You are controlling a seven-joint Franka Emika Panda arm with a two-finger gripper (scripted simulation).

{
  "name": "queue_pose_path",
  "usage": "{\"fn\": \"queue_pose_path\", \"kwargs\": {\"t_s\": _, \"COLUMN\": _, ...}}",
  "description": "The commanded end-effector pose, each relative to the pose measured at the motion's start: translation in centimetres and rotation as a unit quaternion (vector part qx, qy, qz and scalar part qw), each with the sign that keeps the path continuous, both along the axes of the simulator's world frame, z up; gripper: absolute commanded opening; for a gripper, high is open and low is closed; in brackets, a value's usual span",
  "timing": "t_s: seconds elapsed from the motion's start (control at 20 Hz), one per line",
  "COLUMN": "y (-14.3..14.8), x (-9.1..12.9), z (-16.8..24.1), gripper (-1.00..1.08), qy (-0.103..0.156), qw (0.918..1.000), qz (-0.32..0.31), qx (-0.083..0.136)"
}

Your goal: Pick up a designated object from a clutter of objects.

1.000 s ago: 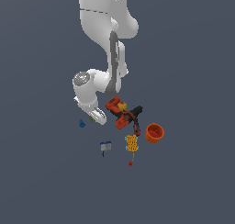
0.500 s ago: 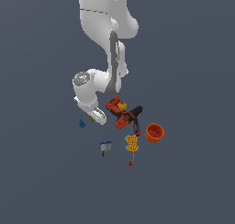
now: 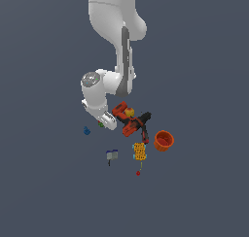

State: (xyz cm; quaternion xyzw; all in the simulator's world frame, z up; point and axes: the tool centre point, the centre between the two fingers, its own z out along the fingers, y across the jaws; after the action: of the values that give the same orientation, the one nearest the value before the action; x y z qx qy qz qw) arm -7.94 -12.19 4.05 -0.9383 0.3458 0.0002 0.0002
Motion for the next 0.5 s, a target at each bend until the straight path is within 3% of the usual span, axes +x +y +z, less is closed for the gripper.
{"fn": "queue_pose_path", "kwargs": {"t_s": 0.0, "y": 1.1, "x": 0.0, "z": 1.0, "gripper": -1.0, "qy": 0.0, "qw": 1.0, "qz": 0.0, "qx": 0.0}}
{"fn": "queue_pose_path", "kwargs": {"t_s": 0.45, "y": 7.1, "x": 0.0, "z": 6.4, "gripper": -1.0, "qy": 0.0, "qw": 1.0, "qz": 0.0, "qx": 0.0}}
